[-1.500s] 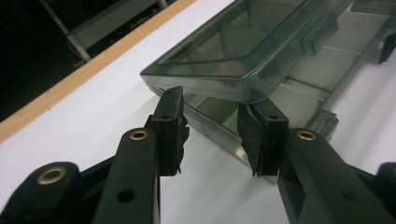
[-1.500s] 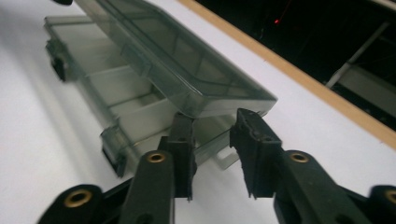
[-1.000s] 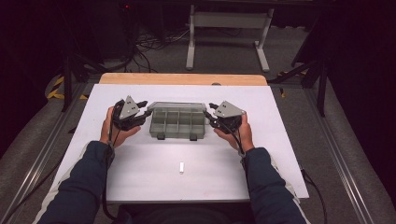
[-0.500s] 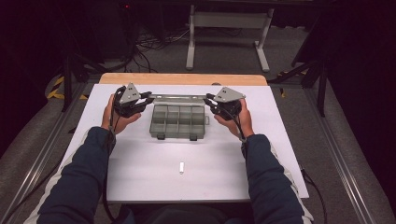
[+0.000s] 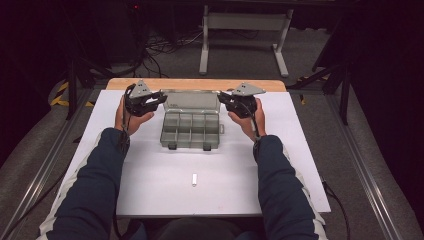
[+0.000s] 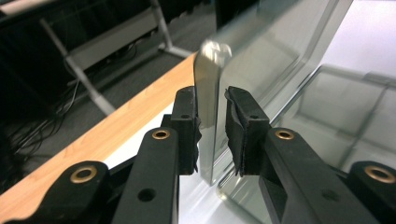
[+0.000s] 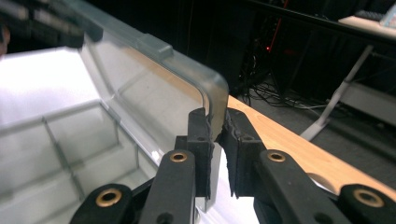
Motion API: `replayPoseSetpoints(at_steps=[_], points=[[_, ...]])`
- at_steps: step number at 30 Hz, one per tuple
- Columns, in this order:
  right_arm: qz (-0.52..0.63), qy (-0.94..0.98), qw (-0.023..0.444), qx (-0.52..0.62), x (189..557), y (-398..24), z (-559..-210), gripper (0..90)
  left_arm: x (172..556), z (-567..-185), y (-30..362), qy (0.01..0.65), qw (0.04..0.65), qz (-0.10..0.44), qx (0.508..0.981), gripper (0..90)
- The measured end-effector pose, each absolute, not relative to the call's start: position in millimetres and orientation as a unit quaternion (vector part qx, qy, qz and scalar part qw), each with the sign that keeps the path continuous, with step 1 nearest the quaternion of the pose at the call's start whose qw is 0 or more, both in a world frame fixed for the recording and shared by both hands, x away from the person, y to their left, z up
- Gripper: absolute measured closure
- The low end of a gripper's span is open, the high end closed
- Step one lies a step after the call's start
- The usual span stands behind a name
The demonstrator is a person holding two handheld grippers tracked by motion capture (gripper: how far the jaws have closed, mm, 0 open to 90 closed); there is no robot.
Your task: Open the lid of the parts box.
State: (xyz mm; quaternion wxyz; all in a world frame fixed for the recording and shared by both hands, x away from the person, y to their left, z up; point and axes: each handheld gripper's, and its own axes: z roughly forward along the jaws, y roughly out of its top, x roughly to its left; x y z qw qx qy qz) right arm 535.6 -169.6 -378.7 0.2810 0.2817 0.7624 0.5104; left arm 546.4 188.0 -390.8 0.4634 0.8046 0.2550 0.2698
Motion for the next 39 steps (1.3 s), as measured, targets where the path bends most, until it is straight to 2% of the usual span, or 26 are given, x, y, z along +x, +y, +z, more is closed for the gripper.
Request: replayPoseSetpoints(at_steps=[10, 22, 29, 39], points=[[0.543, 0.725, 0.266, 0.331, 549.6, -169.5, -400.7, 82.3, 560.1, -411.7, 184.4, 0.312, 0.487, 0.237, 0.780, 73.9], [0.536, 0.717, 0.251, 0.370, 560.7, -167.0, -424.8, 83.4, 568.8, -435.2, 182.6, 0.363, 0.477, 0.215, 0.771, 77.0], [0.506, 0.731, 0.227, 0.398, 562.0, -164.5, -436.4, 83.5, 569.9, -444.1, 178.3, 0.380, 0.454, 0.200, 0.781, 76.2], [0.501, 0.727, 0.212, 0.420, 561.3, -165.4, -442.8, 83.9, 570.5, -449.9, 178.4, 0.388, 0.456, 0.177, 0.781, 75.2]])
